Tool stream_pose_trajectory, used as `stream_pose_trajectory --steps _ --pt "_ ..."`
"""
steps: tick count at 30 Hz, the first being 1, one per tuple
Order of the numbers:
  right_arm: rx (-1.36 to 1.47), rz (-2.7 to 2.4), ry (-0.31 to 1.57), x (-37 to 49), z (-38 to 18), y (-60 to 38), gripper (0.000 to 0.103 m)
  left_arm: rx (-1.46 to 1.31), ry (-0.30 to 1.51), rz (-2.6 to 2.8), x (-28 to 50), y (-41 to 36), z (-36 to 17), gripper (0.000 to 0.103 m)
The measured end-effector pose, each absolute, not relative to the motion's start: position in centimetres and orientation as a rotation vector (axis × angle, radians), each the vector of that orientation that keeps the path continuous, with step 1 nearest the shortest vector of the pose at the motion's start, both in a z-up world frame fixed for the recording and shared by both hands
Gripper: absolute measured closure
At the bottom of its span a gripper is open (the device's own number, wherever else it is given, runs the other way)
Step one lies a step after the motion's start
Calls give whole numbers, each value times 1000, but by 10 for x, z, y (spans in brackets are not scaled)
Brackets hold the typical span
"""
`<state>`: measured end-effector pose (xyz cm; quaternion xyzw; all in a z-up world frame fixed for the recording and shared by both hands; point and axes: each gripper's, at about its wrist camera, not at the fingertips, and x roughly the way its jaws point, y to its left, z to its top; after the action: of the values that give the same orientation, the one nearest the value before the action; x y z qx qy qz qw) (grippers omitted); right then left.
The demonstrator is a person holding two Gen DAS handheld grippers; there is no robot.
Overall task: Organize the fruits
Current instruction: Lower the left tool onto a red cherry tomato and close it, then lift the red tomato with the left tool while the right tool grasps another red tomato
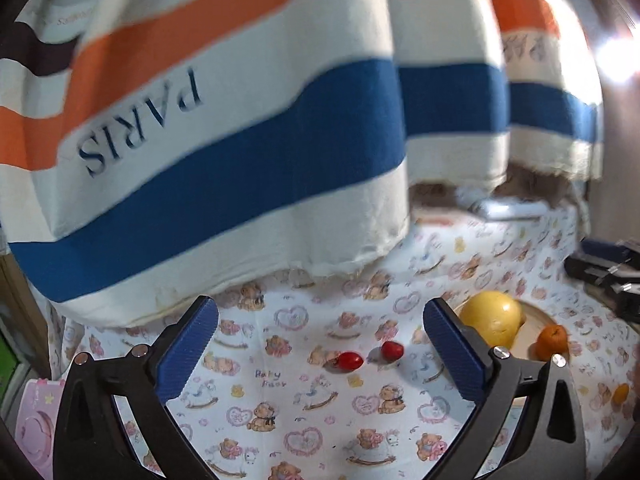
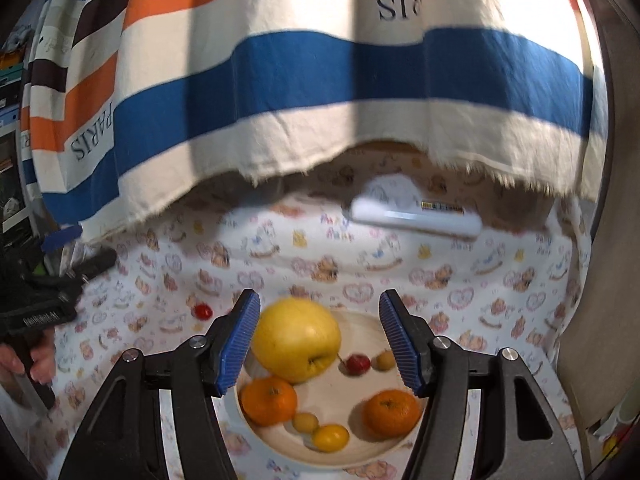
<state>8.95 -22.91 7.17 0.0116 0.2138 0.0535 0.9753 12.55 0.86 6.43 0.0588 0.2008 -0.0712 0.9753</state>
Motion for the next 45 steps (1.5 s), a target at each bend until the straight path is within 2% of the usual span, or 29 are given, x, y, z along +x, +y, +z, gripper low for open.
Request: stream_pose_trajectory --steps 4,7,9,10,13,20,22,26,32,34,36,45 --pt "65 104 447 104 77 -217 39 98 575 -138 163 2 46 4" --pt "97 102 476 118 75 -208 39 33 692 -180 184 1 28 12" --pt "116 110 484 126 73 -203 39 -19 743 -184 193 3 16 25" --pt "120 113 486 129 72 -201 39 -47 765 -180 196 4 11 28" --pt "107 124 492 139 67 -194 39 -79 817 -196 203 6 -4 31" --pt "96 131 455 147 49 -187 39 -162 899 -193 230 6 -32 54" --pt "30 132 469 150 45 -182 39 -134 894 -205 232 0 -33 54" --pt "122 187 505 155 48 -190 39 -43 882 -200 232 -14 -32 54" --pt "50 143 488 152 48 -183 39 5 923 -200 240 -28 -45 54" --pt "63 144 501 153 47 -185 39 14 940 -198 242 -30 -50 60" --pt "69 142 502 153 47 -186 39 39 930 -186 240 -31 -50 71" --pt "82 124 499 153 47 -190 39 6 828 -211 203 -16 -25 72"
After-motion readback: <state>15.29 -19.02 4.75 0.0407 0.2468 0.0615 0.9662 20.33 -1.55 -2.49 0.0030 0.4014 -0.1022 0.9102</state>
